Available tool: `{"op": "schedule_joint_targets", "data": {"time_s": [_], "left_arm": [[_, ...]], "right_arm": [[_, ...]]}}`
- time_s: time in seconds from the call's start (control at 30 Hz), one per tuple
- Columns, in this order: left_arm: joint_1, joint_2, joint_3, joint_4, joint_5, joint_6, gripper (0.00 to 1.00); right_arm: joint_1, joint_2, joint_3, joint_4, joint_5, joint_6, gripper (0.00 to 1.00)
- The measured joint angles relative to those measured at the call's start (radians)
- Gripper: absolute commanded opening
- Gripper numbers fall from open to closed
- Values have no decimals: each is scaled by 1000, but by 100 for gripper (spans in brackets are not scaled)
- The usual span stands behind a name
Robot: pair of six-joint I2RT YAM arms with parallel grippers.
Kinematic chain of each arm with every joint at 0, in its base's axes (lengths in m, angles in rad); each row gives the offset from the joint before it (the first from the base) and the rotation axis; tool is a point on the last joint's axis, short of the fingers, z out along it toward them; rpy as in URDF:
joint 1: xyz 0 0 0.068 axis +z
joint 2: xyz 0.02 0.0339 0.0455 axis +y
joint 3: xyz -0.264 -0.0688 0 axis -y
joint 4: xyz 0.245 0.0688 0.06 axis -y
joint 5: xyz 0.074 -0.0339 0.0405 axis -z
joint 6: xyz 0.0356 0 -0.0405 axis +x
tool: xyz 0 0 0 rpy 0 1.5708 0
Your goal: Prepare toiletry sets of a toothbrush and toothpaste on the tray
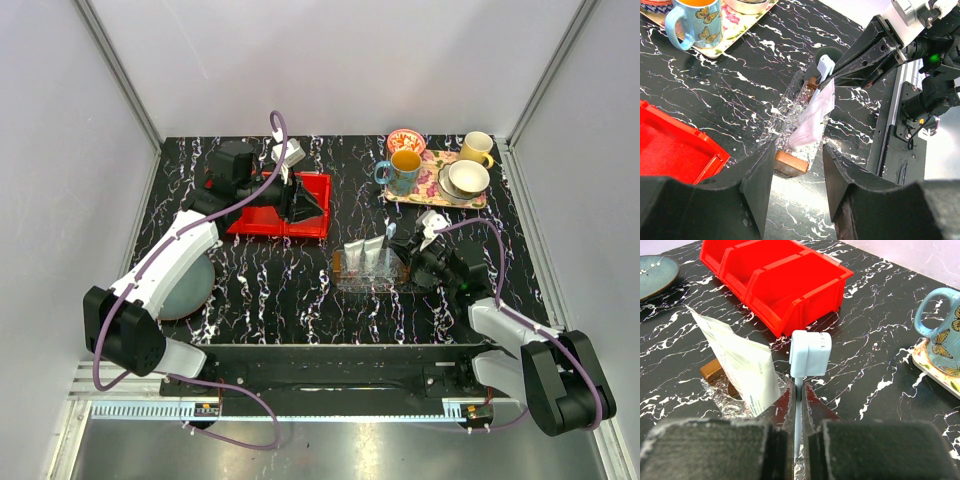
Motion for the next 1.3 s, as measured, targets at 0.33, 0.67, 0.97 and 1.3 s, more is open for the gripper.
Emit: {"op": "schedule_joint_targets", "data": {"time_s": [0.33, 0.67, 0.97, 1.3], "left_arm": [[0, 0, 0, 0, 1, 0, 47], [0, 0, 4, 0, 7, -1, 47], [0, 0, 8, 0, 10, -1, 47], [0, 0, 8, 0, 10, 0, 47]], "right_arm": [[0, 0, 0, 0, 0, -10, 0], [0, 0, 0, 4, -2, -26, 0], [0, 0, 0, 4, -11, -37, 4], [0, 0, 0, 3, -28, -48, 9]]}}
